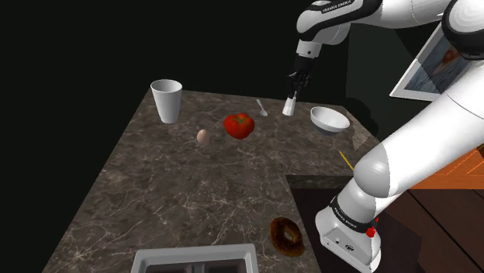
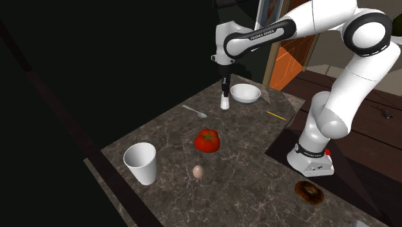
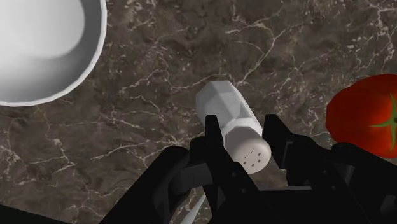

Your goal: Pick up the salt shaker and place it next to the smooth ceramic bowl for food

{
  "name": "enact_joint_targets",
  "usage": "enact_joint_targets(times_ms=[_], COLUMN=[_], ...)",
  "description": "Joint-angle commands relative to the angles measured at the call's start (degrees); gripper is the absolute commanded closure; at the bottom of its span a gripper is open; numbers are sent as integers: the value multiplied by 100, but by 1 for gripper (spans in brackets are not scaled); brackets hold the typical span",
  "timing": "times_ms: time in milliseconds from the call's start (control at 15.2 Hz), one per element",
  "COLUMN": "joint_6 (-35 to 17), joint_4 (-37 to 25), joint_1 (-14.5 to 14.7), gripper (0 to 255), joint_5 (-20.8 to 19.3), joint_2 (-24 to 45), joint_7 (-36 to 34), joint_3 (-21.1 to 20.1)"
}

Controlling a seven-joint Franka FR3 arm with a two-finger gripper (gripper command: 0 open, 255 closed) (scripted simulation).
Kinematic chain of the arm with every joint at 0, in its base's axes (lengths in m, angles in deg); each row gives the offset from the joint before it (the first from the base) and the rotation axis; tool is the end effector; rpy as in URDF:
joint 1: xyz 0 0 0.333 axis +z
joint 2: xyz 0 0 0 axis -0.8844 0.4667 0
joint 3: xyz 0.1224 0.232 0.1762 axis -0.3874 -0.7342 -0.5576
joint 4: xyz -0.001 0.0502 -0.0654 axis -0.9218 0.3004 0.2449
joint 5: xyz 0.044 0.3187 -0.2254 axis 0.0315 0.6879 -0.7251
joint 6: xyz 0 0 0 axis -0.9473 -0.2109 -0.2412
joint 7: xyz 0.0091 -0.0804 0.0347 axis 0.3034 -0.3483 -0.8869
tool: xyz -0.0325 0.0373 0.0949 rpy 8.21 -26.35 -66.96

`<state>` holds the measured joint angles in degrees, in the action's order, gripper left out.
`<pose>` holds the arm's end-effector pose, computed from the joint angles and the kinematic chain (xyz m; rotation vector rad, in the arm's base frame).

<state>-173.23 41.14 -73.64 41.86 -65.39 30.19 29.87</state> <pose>0.4425 -0.2009 0.4482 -3.0389 0.2460 0.1782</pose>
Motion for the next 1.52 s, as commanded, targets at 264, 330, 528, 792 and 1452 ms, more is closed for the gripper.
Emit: enact_joint_targets(times_ms=[264, 330, 528, 792, 1452], joint_6=[-463, -540, -774, -1086, -1107], joint_4=[311, 359, 496, 661, 672], joint_1=[4, 4, 4, 5, 5], gripper=[255, 255, 255, 255, 0], joint_5=[34, 40, 64, 102, 105], joint_2=[151, 182, 282, 433, 444], joint_7=[32, 40, 67, 107, 109], joint_3=[10, 13, 20, 30, 31])
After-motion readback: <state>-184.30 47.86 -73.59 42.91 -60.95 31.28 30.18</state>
